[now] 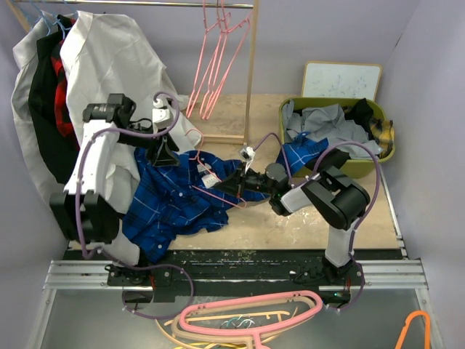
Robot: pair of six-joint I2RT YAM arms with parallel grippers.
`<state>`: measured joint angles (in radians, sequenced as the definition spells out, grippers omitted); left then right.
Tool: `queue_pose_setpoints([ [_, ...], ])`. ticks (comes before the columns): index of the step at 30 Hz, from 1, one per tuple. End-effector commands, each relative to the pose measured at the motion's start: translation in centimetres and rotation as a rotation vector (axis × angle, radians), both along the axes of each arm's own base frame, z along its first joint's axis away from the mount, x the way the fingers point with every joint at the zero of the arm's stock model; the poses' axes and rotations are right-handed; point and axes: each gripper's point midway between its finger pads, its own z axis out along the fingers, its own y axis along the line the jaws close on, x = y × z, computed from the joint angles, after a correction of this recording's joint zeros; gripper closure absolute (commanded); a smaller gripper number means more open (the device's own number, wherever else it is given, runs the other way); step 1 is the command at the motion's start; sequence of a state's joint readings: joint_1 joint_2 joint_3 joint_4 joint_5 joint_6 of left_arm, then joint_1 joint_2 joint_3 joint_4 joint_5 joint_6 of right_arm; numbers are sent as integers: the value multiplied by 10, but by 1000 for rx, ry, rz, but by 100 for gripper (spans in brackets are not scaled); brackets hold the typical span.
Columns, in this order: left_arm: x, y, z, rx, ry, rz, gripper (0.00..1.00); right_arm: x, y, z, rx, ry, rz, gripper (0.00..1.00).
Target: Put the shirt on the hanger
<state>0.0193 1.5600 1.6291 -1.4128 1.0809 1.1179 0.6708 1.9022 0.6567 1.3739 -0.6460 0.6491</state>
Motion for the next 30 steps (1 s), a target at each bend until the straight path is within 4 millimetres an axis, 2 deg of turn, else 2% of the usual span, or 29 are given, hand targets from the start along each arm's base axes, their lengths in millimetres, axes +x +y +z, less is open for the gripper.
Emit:
queue_pose_setpoints([
  [1, 4, -10, -9, -73, -22, -118, 41, 2, -3, 48, 80, -194, -10, 100],
  [3, 18, -8, -18, -49, -25, -108, 29, 3, -4, 50, 80, -191, -20, 100],
  [5, 27, -5, -23, -21, -28, -118, 24, 4, -4, 51, 78, -189, -26, 100],
  [13, 44, 4, -53, 42, 9, -140, 24, 13, -1, 51, 73, -180, -52, 100],
  [16, 57, 7, -61, 63, 5, -119, 10, 13, 0, 50, 67, -175, -48, 100],
  [19, 60, 7, -66, 65, 4, -127, 0, 14, 1, 47, 53, -168, -48, 100],
  [25, 72, 4, -69, 45, 41, -128, 1, 14, 3, 45, 44, -159, -40, 100],
  [28, 69, -3, -70, 10, 76, -143, 0, 14, 5, 46, 51, -156, -39, 100],
  [30, 64, -8, -75, 8, 86, -163, 6, 15, 6, 49, 59, -156, -45, 100],
])
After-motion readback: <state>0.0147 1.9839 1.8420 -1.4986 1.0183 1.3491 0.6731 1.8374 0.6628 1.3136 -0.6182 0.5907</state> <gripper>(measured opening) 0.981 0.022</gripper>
